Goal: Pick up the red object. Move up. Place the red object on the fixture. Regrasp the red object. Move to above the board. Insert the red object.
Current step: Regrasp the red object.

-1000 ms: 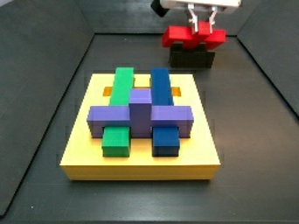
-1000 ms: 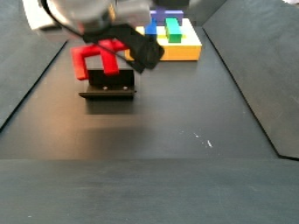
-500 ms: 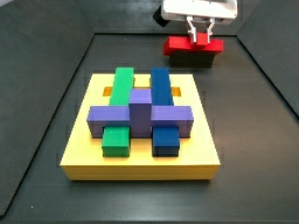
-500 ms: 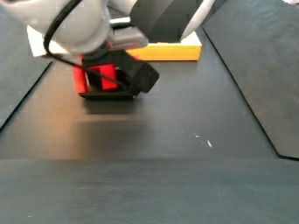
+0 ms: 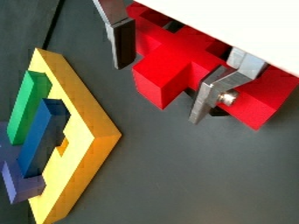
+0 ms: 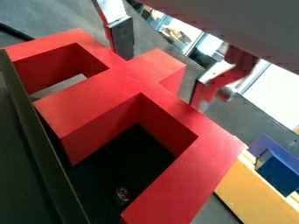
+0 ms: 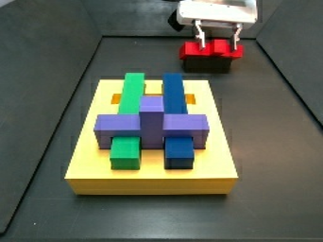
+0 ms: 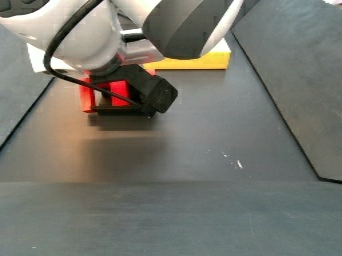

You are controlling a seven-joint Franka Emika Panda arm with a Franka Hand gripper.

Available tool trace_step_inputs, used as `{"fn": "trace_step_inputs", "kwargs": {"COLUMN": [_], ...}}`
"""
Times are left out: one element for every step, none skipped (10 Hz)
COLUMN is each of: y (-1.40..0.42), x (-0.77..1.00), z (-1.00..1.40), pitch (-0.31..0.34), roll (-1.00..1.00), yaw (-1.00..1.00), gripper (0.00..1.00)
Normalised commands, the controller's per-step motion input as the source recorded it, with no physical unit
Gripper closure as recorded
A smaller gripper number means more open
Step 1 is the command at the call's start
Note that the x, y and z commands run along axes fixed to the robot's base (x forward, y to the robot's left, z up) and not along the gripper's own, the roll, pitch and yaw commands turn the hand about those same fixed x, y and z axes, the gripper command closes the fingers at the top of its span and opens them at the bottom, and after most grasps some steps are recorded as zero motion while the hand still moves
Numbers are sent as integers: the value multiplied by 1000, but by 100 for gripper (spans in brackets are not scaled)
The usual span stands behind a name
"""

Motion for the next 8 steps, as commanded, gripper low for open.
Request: {"fn": "trace_step_inputs", "kwargs": {"y": [0,0,0,0,0,0,0,0], "x": [0,0,0,0,0,0,0,0], "z": [0,0,0,0,0,0,0,0], "pitch": [0,0,0,0,0,0,0,0], "roll": [6,37,31,29,20,20,29,37], "yaw": [0,0,0,0,0,0,0,0], "gripper": [0,0,0,0,0,0,0,0]}}
